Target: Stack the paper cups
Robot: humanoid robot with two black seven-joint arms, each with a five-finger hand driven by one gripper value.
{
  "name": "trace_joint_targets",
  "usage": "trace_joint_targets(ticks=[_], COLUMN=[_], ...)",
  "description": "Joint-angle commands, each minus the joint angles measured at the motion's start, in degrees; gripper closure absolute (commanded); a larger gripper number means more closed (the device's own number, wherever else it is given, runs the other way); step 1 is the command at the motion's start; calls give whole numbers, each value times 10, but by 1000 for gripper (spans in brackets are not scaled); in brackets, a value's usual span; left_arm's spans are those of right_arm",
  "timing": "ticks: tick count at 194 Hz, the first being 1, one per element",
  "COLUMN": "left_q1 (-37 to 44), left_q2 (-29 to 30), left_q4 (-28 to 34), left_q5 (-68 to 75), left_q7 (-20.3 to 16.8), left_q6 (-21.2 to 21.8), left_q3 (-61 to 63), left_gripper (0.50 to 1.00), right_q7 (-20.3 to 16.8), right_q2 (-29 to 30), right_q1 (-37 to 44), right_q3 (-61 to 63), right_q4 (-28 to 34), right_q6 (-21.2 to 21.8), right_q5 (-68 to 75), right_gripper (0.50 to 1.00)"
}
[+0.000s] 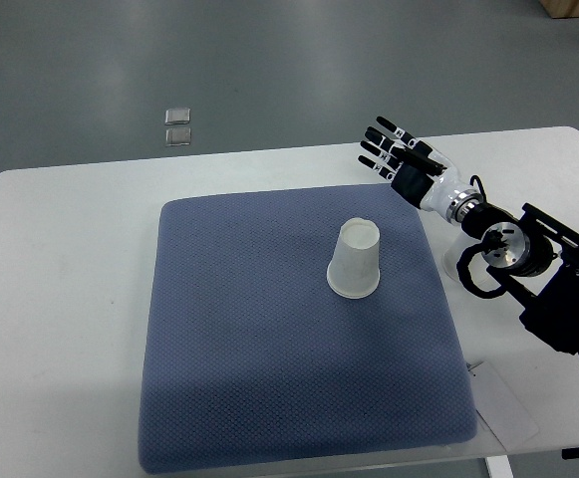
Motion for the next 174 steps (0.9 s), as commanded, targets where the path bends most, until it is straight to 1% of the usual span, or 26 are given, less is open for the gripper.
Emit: trace_joint_targets(ticks=[1,122,174], left_q1=[0,0,0], left_q2=[0,0,0], left_q4=[0,-3,0], left_q5=[0,0,0], left_q7=[0,0,0], left_q6=[0,0,0], left_q3=[0,2,2], left_gripper=[500,500,500], right_q7=[0,-1,-3], right_q2=[0,-1,-11], right_q1=[0,4,40], right_q3=[0,-1,-38], right_q4=[0,0,0], right_q6=[0,3,2], right_q5=[0,0,0], right_gripper=[587,587,587])
